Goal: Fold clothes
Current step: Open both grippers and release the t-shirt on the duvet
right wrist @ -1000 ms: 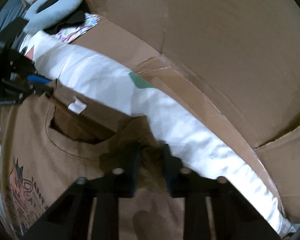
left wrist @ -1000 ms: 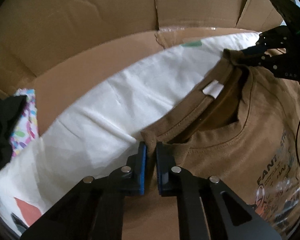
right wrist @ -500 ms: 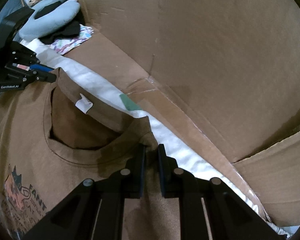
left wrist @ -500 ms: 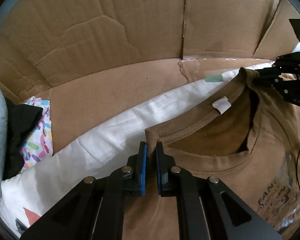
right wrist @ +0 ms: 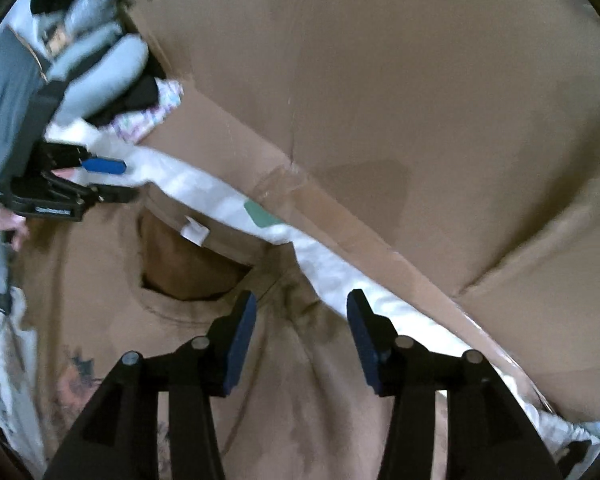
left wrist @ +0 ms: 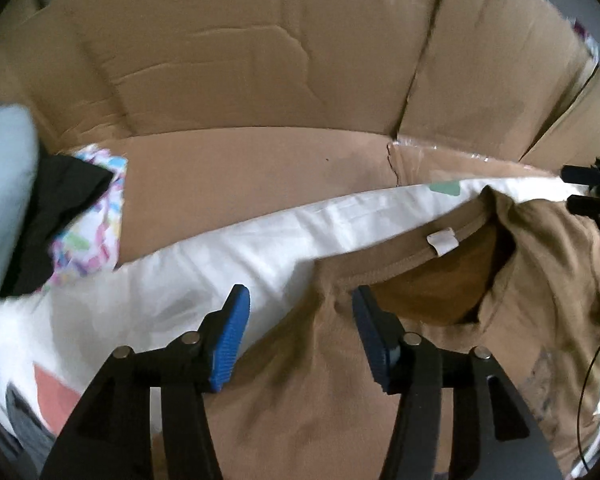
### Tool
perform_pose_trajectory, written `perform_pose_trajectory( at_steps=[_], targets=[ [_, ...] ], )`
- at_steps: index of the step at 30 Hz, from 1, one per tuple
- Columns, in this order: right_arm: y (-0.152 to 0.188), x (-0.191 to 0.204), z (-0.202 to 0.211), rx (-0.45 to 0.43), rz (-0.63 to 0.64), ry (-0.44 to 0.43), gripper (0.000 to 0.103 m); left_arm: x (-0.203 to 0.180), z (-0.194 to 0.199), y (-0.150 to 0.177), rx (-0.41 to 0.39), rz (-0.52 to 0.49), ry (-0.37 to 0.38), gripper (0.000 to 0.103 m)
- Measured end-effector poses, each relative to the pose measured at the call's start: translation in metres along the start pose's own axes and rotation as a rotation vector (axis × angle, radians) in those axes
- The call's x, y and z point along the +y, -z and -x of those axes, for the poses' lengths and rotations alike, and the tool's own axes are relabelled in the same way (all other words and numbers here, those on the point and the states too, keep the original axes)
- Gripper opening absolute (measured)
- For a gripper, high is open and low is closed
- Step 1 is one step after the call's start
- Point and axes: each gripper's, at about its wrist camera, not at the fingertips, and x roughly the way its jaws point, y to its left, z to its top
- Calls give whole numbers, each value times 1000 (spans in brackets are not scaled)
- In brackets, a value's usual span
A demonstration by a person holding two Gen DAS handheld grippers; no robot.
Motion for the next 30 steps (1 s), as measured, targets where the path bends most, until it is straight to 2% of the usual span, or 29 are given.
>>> perform_pose_trajectory(
  at_steps=[5,13,18,25,30],
  targets=[
    [14,-22,31,-23,-36,28,45,27,21,26,19,-1,-41,54],
    [42,-49,23,22,-66,116,45,96,51,84,61,84,-135,54],
    [57,-63,25,42,-64,164,45,120,56,109,21,175,-63,54],
    [79,-86,30,72,-89,206,45,109,34,114,35,186,25,54],
    [95,-102,31,96,-119,225,45,103,14,119,75,180,-10,54]
  ],
)
